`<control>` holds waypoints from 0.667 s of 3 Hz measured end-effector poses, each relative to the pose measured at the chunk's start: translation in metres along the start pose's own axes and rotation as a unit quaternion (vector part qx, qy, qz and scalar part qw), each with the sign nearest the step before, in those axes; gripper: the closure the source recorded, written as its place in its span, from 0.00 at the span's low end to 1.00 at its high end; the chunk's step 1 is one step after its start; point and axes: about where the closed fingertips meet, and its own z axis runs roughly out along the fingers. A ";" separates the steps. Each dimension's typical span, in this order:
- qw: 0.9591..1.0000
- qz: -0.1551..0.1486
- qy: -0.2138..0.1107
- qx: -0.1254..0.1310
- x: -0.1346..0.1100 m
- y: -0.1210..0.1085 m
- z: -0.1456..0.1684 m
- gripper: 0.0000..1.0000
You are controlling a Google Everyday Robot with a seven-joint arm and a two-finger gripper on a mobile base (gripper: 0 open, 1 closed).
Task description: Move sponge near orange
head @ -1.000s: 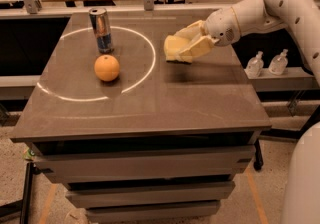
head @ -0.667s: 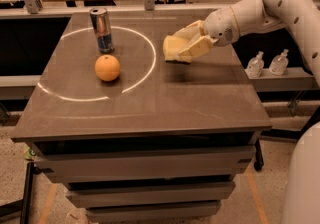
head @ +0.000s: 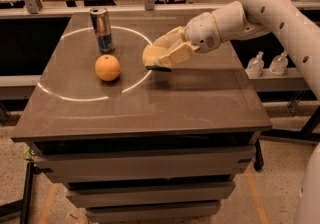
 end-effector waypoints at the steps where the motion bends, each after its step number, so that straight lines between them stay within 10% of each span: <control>1: 1.000 -0.004 -0.007 -0.004 -0.012 0.009 0.022 1.00; 2: 1.000 -0.012 -0.013 -0.014 -0.024 0.014 0.041 1.00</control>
Offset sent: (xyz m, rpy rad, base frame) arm -0.0216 0.0742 0.0074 0.0409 -0.0167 0.0686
